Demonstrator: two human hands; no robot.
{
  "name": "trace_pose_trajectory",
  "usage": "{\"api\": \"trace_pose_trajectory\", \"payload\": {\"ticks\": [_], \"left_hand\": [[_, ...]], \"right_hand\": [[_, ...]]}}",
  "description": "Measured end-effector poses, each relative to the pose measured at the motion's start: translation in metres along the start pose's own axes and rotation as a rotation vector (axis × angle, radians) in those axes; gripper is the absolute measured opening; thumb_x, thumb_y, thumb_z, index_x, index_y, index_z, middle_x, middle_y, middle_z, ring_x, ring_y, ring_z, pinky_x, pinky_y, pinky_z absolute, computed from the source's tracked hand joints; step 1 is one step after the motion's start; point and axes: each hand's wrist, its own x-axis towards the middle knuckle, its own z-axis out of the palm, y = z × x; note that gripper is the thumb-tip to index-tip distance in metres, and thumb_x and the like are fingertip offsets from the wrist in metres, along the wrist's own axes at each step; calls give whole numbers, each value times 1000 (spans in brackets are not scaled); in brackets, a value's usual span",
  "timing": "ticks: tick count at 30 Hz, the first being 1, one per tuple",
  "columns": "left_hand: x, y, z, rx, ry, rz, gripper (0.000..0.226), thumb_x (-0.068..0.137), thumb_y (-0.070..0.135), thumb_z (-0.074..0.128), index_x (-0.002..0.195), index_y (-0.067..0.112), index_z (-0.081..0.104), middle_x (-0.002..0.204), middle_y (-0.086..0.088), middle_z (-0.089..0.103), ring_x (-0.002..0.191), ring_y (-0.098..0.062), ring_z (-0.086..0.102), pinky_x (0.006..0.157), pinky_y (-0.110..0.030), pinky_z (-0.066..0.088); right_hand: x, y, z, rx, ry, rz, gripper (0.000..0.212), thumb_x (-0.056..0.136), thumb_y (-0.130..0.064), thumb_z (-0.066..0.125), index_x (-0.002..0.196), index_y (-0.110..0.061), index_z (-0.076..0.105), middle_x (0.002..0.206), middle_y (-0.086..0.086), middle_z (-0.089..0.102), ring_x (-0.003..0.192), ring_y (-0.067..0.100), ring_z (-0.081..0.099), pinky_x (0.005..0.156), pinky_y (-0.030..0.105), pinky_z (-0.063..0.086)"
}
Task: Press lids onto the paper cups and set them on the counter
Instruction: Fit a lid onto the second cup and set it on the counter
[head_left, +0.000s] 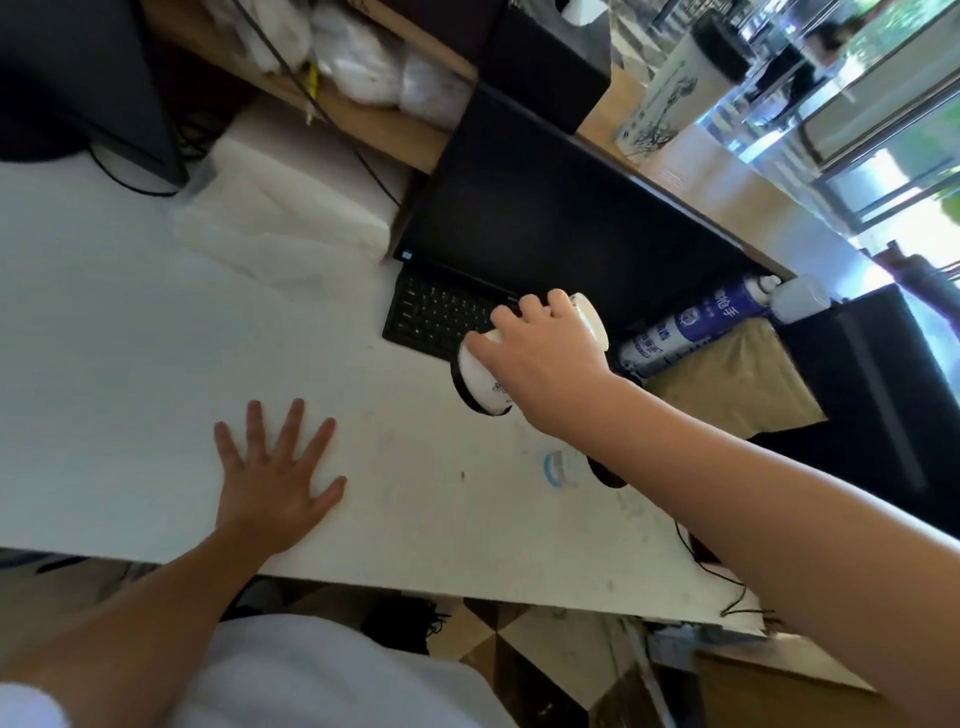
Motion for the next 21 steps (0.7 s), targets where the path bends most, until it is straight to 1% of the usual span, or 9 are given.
{"api": "trace_pose_trajectory", "payload": {"ticks": [2, 6, 10, 13, 17, 21], "left_hand": [[0, 0, 0, -1, 9, 5, 81, 88, 76, 25, 156, 31, 30, 165, -10, 21, 150, -49, 2, 112, -73, -5], [0, -1, 0, 7, 3, 4, 81, 88, 76, 25, 156, 32, 28, 166, -10, 19, 150, -49, 0, 112, -72, -5], [0, 0, 0, 23, 4, -5, 82, 89, 77, 22, 157, 32, 24, 167, -9, 16, 150, -47, -3, 113, -71, -7], [1, 0, -1, 38, -8, -15, 83, 88, 78, 18, 158, 32, 20, 167, -8, 11, 150, -49, -1, 113, -71, -7], [1, 0, -2, 42, -21, -24, 84, 87, 79, 16, 158, 33, 19, 168, -8, 9, 150, -50, -1, 113, -71, -7], [1, 0, -2, 50, -31, -37, 85, 86, 80, 12, 159, 35, 10, 169, -6, 3, 150, -49, -5, 113, -71, -8]], "right_hand": [[2, -9, -8, -86, -69, 4, 62, 87, -29, 67, 143, -21, 42, 137, 9, 50, 125, 36, 47, 106, 51, 33], [11, -33, -8, -207, -174, -25, 55, 94, -32, 60, 145, -17, 46, 145, 15, 47, 133, 42, 44, 112, 59, 28], [23, -55, 9, -262, -236, -26, 49, 97, -29, 56, 144, -15, 50, 143, 19, 49, 132, 45, 44, 112, 62, 27], [23, -64, 21, -314, -267, -23, 48, 94, -25, 62, 140, -15, 54, 139, 19, 51, 129, 46, 46, 112, 63, 31], [20, -68, 28, -296, -261, -23, 44, 96, -28, 58, 137, -16, 55, 138, 19, 52, 127, 47, 47, 111, 63, 32], [16, -71, 28, -239, -247, -20, 44, 97, -29, 56, 139, -16, 53, 140, 19, 51, 129, 46, 46, 113, 63, 30]]}}
